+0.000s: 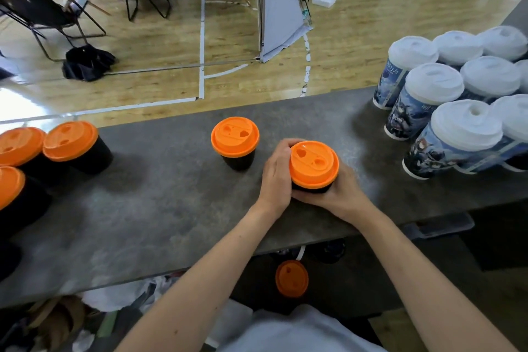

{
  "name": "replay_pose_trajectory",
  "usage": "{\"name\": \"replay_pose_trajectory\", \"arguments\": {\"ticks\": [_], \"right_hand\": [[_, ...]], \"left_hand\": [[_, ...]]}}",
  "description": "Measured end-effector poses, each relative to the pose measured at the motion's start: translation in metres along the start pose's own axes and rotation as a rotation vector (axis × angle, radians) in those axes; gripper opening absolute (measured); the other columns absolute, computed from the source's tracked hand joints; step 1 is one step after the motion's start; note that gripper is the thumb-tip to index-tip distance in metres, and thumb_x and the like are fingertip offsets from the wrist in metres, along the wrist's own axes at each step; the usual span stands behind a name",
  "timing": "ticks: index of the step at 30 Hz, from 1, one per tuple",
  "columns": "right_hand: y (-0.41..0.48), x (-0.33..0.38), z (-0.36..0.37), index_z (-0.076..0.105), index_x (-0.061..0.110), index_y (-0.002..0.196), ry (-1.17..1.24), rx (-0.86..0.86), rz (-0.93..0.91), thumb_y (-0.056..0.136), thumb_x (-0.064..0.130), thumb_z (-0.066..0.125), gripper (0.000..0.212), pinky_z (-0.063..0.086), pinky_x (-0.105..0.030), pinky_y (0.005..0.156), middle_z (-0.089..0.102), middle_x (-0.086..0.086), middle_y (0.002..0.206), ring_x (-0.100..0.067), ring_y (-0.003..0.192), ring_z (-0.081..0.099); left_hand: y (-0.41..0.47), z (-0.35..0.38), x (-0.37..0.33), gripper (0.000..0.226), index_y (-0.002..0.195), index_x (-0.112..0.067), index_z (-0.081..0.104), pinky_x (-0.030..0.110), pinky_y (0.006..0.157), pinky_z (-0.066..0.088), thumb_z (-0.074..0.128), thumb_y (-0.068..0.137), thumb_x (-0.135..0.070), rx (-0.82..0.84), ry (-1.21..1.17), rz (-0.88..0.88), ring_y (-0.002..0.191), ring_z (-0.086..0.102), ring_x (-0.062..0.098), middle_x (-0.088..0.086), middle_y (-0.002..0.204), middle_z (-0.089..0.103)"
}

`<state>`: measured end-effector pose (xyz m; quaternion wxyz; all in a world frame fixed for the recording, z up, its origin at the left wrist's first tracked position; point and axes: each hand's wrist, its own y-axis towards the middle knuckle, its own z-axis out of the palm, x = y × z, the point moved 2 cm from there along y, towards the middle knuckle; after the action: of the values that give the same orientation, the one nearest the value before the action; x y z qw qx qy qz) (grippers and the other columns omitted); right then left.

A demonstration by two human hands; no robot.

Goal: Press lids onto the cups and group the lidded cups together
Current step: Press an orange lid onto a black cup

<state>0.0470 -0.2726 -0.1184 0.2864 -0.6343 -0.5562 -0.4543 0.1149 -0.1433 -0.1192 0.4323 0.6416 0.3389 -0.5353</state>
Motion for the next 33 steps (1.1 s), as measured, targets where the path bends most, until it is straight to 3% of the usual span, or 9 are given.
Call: {"name": "replay_pose_trajectory", "arguments": {"ticks": [3, 8, 10, 14, 19, 22, 25, 29, 33], "right_hand": [[-0.003, 0.003, 0.001, 0.050, 0.017, 0.129, 0.005, -0.051, 0.000, 0.053, 0.043, 0.097, 0.093, 0.045, -0.014, 0.095, 0.061, 0.008, 0.122, 0.000, 0.115, 0.059], [-0.003, -0.010, -0.002, 0.047, 0.021, 0.121, -0.014, -0.070, 0.024, 0.057, 0.012, 0.098, 0.082, 0.038, -0.001, 0.085, 0.057, 0.019, 0.111, 0.017, 0.103, 0.054], [-0.002, -0.008, -0.002, 0.050, 0.020, 0.124, -0.007, -0.032, 0.031, 0.056, 0.016, 0.098, 0.083, 0.039, -0.003, 0.088, 0.058, 0.018, 0.114, 0.016, 0.107, 0.055], [-0.002, 0.001, 0.001, 0.051, 0.018, 0.131, 0.013, -0.030, 0.009, 0.053, 0.045, 0.095, 0.094, 0.044, -0.013, 0.097, 0.061, 0.009, 0.124, 0.001, 0.117, 0.058], [-0.003, -0.001, 0.000, 0.047, 0.027, 0.126, 0.020, -0.071, 0.029, 0.054, 0.029, 0.100, 0.089, 0.045, -0.010, 0.089, 0.061, 0.017, 0.117, 0.005, 0.110, 0.059], [-0.003, -0.001, -0.003, 0.049, 0.029, 0.129, 0.027, -0.016, 0.040, 0.058, 0.028, 0.091, 0.083, 0.045, -0.014, 0.095, 0.063, 0.015, 0.119, 0.002, 0.113, 0.059], [-0.002, 0.001, -0.001, 0.050, 0.023, 0.135, 0.035, 0.021, 0.034, 0.060, 0.031, 0.095, 0.087, 0.046, -0.022, 0.101, 0.063, 0.010, 0.125, -0.003, 0.119, 0.059], [-0.003, 0.004, 0.002, 0.045, 0.024, 0.131, 0.041, -0.036, 0.043, 0.053, 0.039, 0.099, 0.095, 0.045, -0.012, 0.094, 0.059, 0.017, 0.123, 0.003, 0.116, 0.057], [-0.003, -0.001, -0.001, 0.042, 0.033, 0.125, 0.020, -0.031, 0.055, 0.059, 0.023, 0.097, 0.086, 0.041, -0.006, 0.091, 0.058, 0.019, 0.120, 0.008, 0.113, 0.056]], "left_hand": [[-0.001, 0.002, -0.003, 0.034, 0.109, -0.026, 0.062, 0.032, 0.092, 0.052, 0.030, 0.103, -0.033, 0.006, 0.002, 0.010, 0.104, 0.067, 0.017, 0.003, 0.108, 0.070], [-0.002, 0.002, -0.001, 0.034, 0.112, -0.014, 0.063, 0.039, 0.095, 0.052, 0.033, 0.100, -0.027, 0.011, -0.053, -0.008, 0.106, 0.067, 0.021, 0.007, 0.110, 0.071], [-0.002, 0.003, -0.002, 0.039, 0.117, -0.012, 0.063, 0.045, 0.098, 0.052, 0.032, 0.103, -0.031, 0.019, -0.030, -0.017, 0.110, 0.067, 0.023, 0.008, 0.113, 0.071], [0.000, 0.001, -0.001, 0.038, 0.122, -0.013, 0.061, 0.046, 0.099, 0.051, 0.029, 0.106, -0.025, -0.004, 0.035, 0.010, 0.112, 0.065, 0.022, 0.007, 0.117, 0.068], [-0.001, 0.002, -0.002, 0.039, 0.122, -0.012, 0.061, 0.048, 0.097, 0.052, 0.032, 0.101, -0.026, -0.024, 0.007, 0.019, 0.111, 0.065, 0.024, 0.006, 0.116, 0.068], [-0.001, 0.002, -0.001, 0.038, 0.122, -0.015, 0.062, 0.051, 0.100, 0.050, 0.033, 0.102, -0.027, -0.015, -0.021, 0.011, 0.113, 0.065, 0.026, 0.007, 0.117, 0.069], [-0.001, 0.001, -0.001, 0.038, 0.122, -0.016, 0.063, 0.048, 0.102, 0.049, 0.029, 0.107, -0.027, -0.013, 0.008, 0.018, 0.115, 0.065, 0.024, 0.007, 0.119, 0.068], [-0.001, 0.001, -0.003, 0.037, 0.120, -0.014, 0.062, 0.044, 0.098, 0.052, 0.029, 0.105, -0.020, -0.037, 0.007, 0.018, 0.111, 0.065, 0.022, 0.003, 0.115, 0.068], [-0.003, 0.001, -0.005, 0.033, 0.116, -0.014, 0.061, 0.043, 0.095, 0.053, 0.034, 0.100, -0.023, -0.055, -0.048, 0.017, 0.108, 0.066, 0.024, 0.003, 0.112, 0.069]]}}
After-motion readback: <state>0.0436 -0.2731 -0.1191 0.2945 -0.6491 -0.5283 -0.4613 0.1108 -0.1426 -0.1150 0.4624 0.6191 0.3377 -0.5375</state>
